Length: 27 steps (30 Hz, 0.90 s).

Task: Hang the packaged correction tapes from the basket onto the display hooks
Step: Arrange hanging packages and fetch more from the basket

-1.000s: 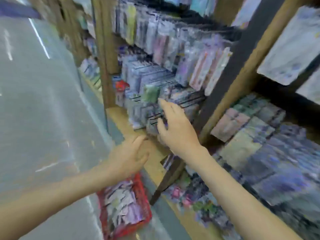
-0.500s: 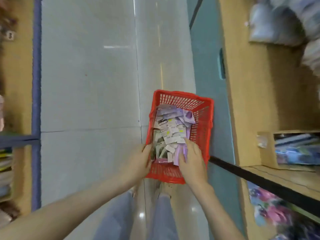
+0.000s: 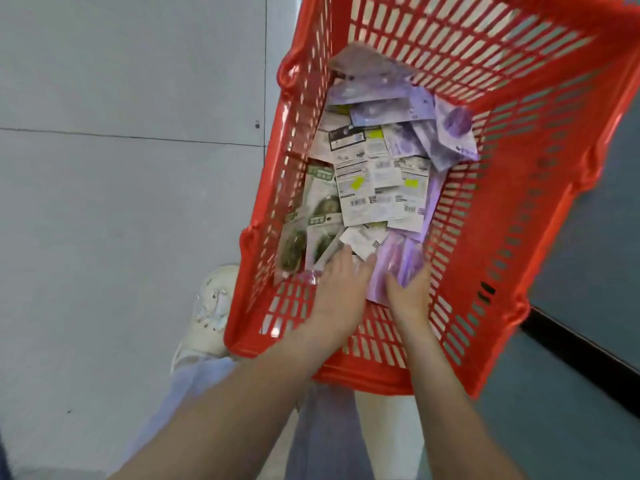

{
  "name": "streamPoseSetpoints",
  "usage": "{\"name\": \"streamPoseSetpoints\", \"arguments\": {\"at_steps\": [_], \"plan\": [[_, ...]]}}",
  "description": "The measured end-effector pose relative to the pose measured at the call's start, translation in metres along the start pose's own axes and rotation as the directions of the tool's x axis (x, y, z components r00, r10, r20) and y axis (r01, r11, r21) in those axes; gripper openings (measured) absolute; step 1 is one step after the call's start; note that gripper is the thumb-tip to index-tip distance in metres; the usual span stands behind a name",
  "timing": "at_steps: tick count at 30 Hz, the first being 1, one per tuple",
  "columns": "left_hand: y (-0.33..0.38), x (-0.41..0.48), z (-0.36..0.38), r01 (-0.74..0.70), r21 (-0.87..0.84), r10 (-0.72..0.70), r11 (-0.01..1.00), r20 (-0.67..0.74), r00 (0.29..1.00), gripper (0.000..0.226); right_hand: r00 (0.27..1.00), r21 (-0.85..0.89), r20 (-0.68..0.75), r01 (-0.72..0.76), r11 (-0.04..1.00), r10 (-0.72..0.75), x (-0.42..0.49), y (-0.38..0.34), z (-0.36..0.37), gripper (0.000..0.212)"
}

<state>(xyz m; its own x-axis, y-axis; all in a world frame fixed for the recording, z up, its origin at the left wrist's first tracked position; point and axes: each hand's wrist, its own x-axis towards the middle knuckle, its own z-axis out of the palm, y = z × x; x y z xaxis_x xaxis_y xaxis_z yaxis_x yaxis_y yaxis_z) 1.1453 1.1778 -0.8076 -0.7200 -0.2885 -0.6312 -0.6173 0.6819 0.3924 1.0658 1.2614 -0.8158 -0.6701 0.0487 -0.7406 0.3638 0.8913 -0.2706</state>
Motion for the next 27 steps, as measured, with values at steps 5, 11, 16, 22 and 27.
{"name": "streamPoseSetpoints", "arguments": {"at_steps": [5, 11, 16, 22, 27], "plan": [[0.005, 0.005, -0.003, 0.085, -0.193, -0.097, 0.977, -0.052, 0.994, 0.052, 0.99, -0.142, -0.029, -0.143, 0.979, 0.141, 0.009, 0.002, 0.006, 0.075], [0.005, 0.005, -0.011, 0.139, -0.422, -0.072, 0.896, 0.172, 0.983, 0.066, 0.998, -0.063, 0.008, -0.057, 0.996, 0.058, 0.001, -0.002, 0.003, 0.06], [0.024, 0.025, 0.006, 0.139, -0.032, -0.131, 0.99, 0.182, 0.975, 0.071, 0.999, -0.142, 0.052, 0.01, 0.99, -0.003, 0.008, 0.007, -0.009, 0.051], [0.04, 0.031, 0.039, 0.122, 0.244, -0.112, 0.962, -0.056, 0.992, 0.065, 0.999, -0.308, -0.005, 0.03, 0.951, -0.033, -0.011, 0.004, -0.012, 0.062], [0.041, 0.016, -0.004, 0.169, 0.125, -0.187, 0.978, 0.146, 0.971, 0.077, 0.998, -0.347, -0.052, -0.034, 0.937, 0.016, -0.036, -0.012, -0.032, 0.068]]}}
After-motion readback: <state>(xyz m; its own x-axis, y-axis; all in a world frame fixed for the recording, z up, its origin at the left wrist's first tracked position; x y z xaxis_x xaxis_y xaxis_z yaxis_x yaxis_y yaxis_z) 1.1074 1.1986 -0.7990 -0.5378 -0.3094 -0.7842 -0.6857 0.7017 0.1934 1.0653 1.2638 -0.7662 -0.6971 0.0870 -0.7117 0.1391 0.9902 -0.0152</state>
